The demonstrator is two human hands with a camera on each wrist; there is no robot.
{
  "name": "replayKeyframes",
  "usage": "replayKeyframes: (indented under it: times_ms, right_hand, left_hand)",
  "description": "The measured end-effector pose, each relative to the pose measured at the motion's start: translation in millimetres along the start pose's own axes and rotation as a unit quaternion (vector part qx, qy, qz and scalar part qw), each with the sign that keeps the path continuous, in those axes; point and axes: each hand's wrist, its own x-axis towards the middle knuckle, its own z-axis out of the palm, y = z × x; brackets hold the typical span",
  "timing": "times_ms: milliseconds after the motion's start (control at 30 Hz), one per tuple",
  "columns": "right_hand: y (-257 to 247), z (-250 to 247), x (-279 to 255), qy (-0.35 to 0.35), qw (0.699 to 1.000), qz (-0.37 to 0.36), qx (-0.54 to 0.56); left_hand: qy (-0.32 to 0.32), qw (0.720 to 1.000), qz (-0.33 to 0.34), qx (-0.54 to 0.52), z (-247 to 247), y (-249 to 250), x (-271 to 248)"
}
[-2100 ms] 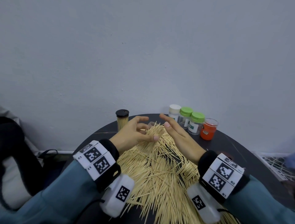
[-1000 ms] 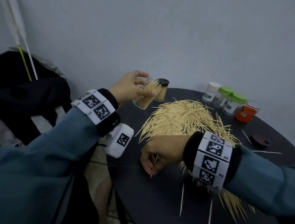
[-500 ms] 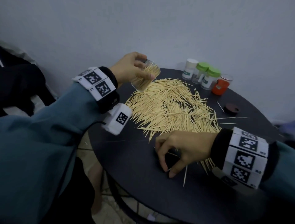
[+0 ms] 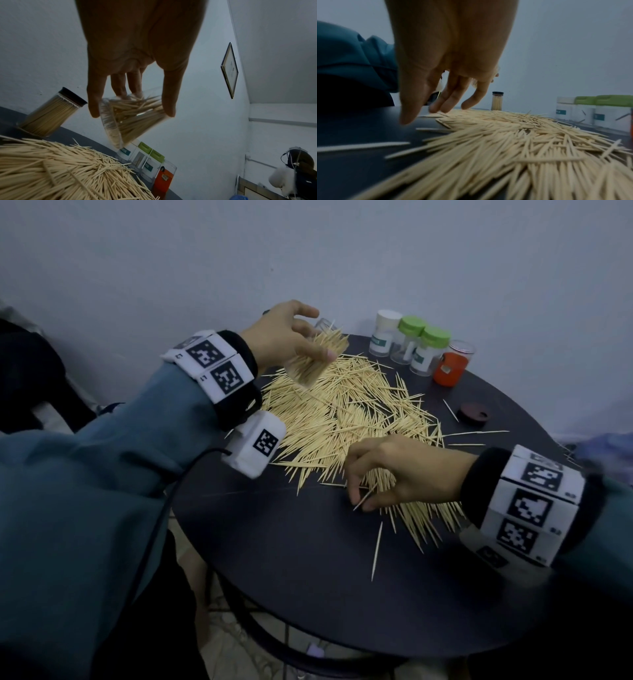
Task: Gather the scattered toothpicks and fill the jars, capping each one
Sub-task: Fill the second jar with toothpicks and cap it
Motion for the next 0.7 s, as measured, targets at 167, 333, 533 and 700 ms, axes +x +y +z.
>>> replayKeyframes:
  times_ms: [167,333,533,700]
  right_hand:
    - [-10.5,8.3,-7.1,-0.135,0.99,-0.024,0.043]
    - [-2.7,10.6,0.2,-0.117,0.99,-0.008,0.072]
    - [20.6,-5.2,10.7,-0.058,0.995,0.078,0.017]
    - [27.8,-14.1,15.3,0.021,0.994,0.11,0.001]
  left_hand:
    - [-0.005,1.0,-0.001,0.001,0.5,0.8,-0.4]
    - [-0.013,1.0,-0.002,0.003,0.1,0.0,-0.5]
    - [-0.019,1.0,-0.002,0.01,-0.3,-0.7,-0.6]
    - [-0.022,1.0,-0.002,0.014,0.6,0.9,0.7]
